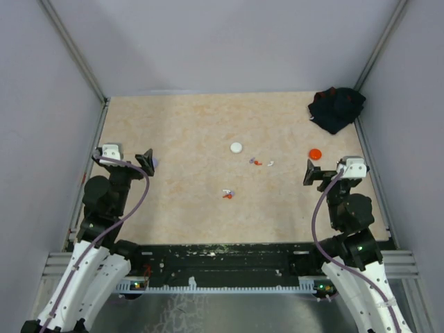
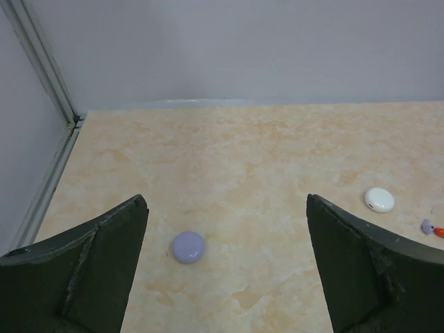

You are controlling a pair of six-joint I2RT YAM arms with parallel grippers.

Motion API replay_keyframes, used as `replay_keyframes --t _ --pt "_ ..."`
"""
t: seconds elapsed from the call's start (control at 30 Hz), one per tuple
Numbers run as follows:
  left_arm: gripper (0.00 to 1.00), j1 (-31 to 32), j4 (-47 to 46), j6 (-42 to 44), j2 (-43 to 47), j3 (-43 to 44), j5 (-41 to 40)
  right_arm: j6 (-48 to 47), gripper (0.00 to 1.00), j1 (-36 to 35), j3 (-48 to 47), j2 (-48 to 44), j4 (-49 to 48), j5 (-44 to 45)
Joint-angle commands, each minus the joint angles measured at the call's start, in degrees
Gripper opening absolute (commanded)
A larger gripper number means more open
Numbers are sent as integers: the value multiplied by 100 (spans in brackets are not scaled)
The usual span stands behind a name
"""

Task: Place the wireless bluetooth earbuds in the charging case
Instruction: Pick up the charging case at the center of the board.

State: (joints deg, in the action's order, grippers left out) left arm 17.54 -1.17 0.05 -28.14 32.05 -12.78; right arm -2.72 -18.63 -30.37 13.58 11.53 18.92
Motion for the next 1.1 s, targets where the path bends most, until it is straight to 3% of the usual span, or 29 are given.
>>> replay_keyframes --t 0.0,0.5,0.67,0.87,1.07 --pt "100 -49 -63 104 -55 -28 33 111 98 -61 29 -66 -393 -166" --pt "100 -174 313 213 -1063 364 192 268 98 -61 14 -136 -443 -631" --pt "100 -301 421 -309 -1700 467 6 171 98 -61 43 -174 -497 -612" --pt "100 -674 921 -805 -2412 948 382 131 98 -61 71 -102 -408 -472" --pt "100 -926 1487 -922 -3377 1351 355 123 98 -57 94 -175 -456 -599"
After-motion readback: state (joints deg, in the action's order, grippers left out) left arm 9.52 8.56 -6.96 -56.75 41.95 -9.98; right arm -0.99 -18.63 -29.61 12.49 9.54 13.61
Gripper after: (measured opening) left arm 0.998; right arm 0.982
